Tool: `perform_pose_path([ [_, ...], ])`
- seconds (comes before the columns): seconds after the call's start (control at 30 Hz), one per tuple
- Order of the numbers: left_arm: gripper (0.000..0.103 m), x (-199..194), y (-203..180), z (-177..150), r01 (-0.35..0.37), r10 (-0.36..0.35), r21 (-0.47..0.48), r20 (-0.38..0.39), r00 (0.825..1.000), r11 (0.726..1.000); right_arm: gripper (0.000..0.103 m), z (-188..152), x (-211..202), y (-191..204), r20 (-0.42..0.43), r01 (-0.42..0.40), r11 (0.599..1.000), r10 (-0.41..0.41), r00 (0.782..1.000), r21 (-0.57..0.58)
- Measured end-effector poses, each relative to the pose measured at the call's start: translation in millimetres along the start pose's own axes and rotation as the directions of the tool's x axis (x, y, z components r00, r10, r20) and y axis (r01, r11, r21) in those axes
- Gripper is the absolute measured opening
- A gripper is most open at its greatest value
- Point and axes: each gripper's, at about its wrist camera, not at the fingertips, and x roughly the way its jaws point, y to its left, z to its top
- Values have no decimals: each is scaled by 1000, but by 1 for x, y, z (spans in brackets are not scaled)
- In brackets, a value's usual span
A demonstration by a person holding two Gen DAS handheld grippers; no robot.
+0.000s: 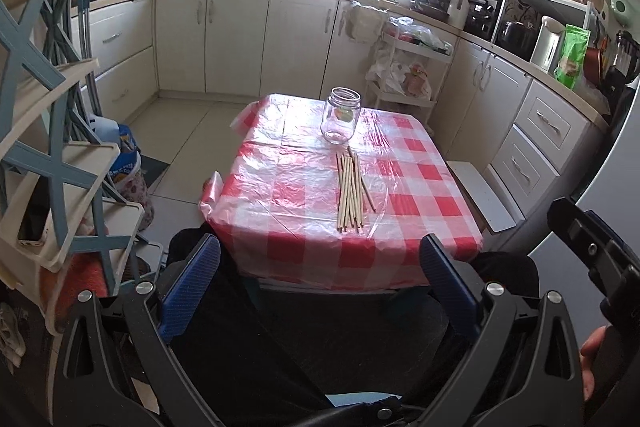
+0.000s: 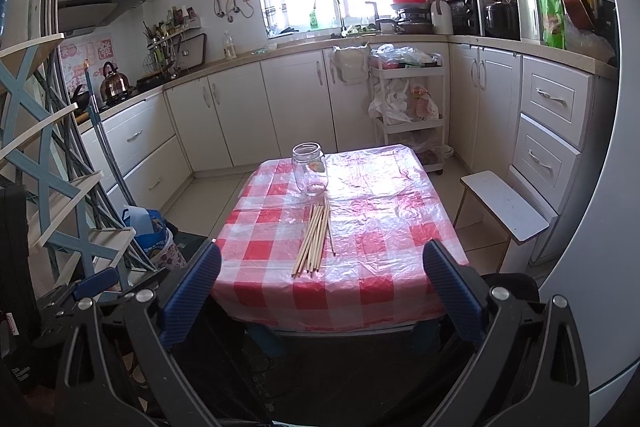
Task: Organize utensils
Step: 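Lower both grippers toward the bundle of wooden chopsticks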
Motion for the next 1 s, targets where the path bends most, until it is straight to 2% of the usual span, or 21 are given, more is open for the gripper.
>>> perform_pose_path([
  [0.1,96,21,2,4,0,0,-2,-32,999,1000,97,-3,23,-10,-42,11,1000,-10,999,18],
  [0.27,96,77,7,27,-4,4,-5,-80,997,1000,97,-1,71,-22,-99,8,1000,-6,995,28],
  [0.37,96,115,-1,44,-13,16,37,-78,997,999,97,5,101,-29,-124,16,999,-11,992,35],
  [0.53,96,187,-20,62,-17,32,117,-131,991,993,97,10,136,-40,-147,37,999,-31,989,40],
  [0.73,92,249,-30,74,-32,50,119,-157,986,992,97,11,172,-56,-189,62,996,-49,981,60],
  [1.0,89,312,-33,80,-53,81,148,-190,979,988,97,9,223,-65,-243,67,996,-53,969,50],
])
